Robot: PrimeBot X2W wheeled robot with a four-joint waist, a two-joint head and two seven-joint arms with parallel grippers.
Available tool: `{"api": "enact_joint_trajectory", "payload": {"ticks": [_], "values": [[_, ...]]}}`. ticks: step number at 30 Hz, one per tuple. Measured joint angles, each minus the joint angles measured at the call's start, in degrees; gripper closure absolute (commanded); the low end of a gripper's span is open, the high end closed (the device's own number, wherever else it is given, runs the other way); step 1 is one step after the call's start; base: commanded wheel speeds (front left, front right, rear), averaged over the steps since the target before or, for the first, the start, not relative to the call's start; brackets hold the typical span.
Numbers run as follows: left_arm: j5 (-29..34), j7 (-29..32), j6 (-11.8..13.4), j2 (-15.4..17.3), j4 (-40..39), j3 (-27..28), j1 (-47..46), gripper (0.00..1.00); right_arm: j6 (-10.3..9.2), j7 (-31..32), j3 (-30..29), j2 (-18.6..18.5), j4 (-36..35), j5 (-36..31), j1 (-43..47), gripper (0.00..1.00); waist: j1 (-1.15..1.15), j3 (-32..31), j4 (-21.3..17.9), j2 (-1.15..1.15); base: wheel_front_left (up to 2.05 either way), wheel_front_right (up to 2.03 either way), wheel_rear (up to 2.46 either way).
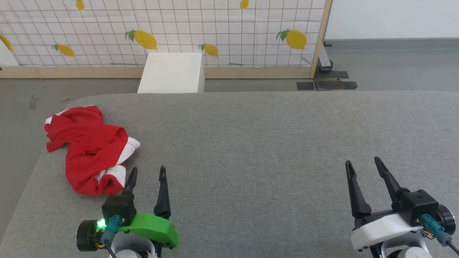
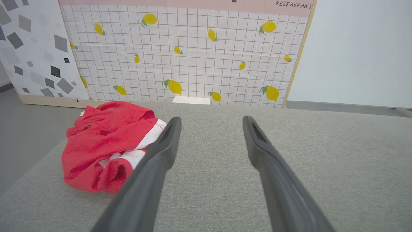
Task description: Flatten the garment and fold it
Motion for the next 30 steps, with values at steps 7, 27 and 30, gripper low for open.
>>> {"api": "enact_joint_trajectory", "payload": {"ticks": [7,27,30], "values": [[-0.2,-0.8,0.0,0.0,-0.1,0.0,0.0,0.00,0.00,-0.6,0.0,0.0,0.4,0.1,0.0,0.00,0.00,0.0,0.0,0.00,0.00,0.00,0.00],[-1.7,-3.0,0.5,0.0,2.0,-0.9,0.0,0.00,0.00,-3.1,-0.3,0.0,1.6,1.0,0.0,0.00,0.00,-0.5,0.1,0.00,0.00,0.00,0.00],[-1.8,-3.2,0.5,0.0,2.3,-1.1,0.0,0.00,0.00,-3.1,-0.7,0.0,1.6,1.0,0.1,0.00,0.00,-0.5,0.4,0.00,0.00,0.00,0.00]]}}
